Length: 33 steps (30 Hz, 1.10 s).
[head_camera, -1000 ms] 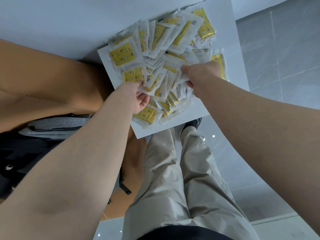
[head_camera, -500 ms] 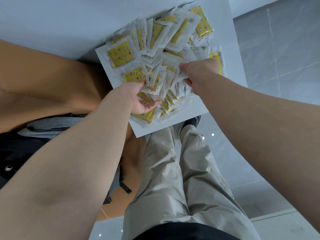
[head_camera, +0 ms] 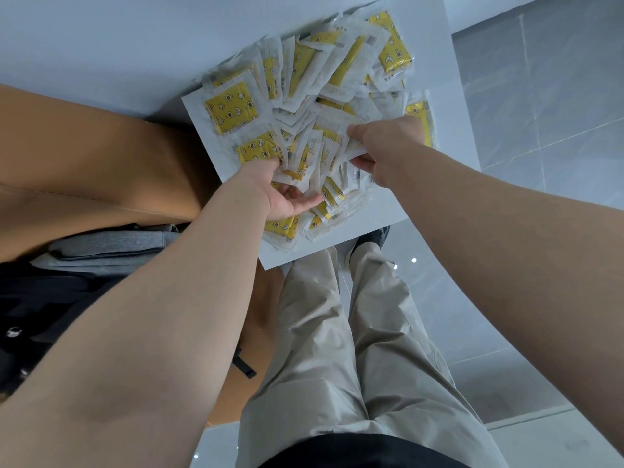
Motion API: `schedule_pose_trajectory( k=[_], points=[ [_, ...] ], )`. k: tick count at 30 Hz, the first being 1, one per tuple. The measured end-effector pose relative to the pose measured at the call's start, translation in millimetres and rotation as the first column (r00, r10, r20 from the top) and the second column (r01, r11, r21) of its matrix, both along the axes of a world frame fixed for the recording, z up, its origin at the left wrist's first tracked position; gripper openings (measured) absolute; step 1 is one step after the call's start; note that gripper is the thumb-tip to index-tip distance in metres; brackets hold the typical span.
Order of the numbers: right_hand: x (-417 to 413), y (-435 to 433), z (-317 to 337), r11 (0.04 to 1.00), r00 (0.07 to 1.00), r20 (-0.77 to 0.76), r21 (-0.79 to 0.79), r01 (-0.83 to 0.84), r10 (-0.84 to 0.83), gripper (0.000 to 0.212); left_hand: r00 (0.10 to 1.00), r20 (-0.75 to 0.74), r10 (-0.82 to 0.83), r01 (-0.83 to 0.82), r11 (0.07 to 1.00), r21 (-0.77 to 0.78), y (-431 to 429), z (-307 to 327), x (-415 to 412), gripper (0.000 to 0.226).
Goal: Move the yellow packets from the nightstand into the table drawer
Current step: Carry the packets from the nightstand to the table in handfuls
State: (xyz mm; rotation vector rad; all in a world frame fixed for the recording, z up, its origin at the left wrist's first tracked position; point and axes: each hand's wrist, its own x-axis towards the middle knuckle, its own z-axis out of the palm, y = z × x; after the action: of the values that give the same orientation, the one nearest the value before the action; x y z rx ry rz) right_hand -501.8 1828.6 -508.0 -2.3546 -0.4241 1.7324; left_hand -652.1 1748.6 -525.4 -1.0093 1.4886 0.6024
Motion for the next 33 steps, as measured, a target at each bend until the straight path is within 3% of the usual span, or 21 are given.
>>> schedule_pose_trajectory(
  k=[7, 15, 20, 26, 33],
  points=[
    [-1.5, 1.1, 0.3, 1.000, 1.000, 0.006, -0.005, 0.001, -0.001, 0.032, 0.999, 0.041, 0.006, -0.005, 0.999, -0.042, -0.1, -7.4, 7.2, 0.045],
    [-1.7, 1.0, 1.4, 1.000, 1.000, 0.013, -0.012, -0.002, 0.002, 0.031, 0.965, -0.020, 0.261, -0.261, 0.957, -0.127, -5.4, -7.9, 10.2, 0.071],
    [-1.7, 1.7, 1.9, 1.000, 1.000, 0.023, -0.007, -0.010, 0.010, 0.030, 0.932, 0.029, 0.360, -0.350, 0.920, -0.176, -9.3, -6.4, 11.1, 0.090],
    [0.6, 2.0, 0.5, 1.000, 1.000, 0.021, -0.014, 0.002, -0.002, 0.028, 0.947, 0.043, 0.319, -0.315, 0.946, -0.082, -15.3, -3.4, 12.3, 0.069],
    [3.4, -0.9, 0.9, 0.999, 0.999, 0.006, 0.009, -0.036, 0.036, 0.040, 0.975, -0.013, 0.224, -0.224, 0.975, 0.002, -13.9, 1.5, 26.9, 0.050]
  ],
)
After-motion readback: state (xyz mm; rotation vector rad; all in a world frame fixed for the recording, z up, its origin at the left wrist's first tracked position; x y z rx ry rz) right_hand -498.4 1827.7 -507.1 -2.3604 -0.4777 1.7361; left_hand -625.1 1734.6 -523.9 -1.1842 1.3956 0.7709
